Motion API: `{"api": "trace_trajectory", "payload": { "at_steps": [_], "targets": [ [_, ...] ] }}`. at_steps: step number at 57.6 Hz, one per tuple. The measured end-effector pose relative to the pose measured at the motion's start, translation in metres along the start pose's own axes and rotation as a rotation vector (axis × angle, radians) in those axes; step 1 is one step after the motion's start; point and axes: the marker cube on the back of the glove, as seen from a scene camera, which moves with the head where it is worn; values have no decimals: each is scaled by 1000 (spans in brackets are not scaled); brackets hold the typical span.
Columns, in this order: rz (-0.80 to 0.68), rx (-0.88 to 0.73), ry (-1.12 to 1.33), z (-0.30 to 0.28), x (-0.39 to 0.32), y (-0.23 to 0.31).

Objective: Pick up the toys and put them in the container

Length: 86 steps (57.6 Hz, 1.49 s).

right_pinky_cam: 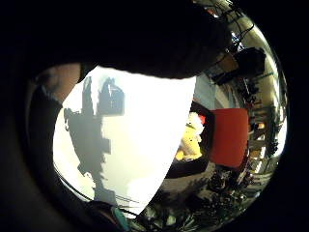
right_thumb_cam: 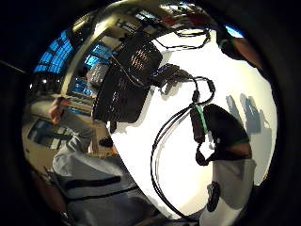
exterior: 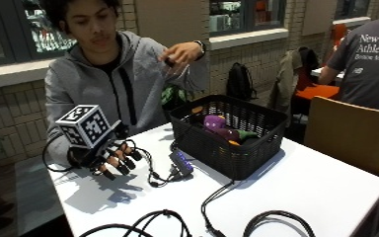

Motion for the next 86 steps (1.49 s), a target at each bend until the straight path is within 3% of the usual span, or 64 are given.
{"api": "trace_trajectory", "payload": {
  "at_steps": [86],
  "targets": [
    [19, -107, 21, 29, 3, 6]
  ]
}}
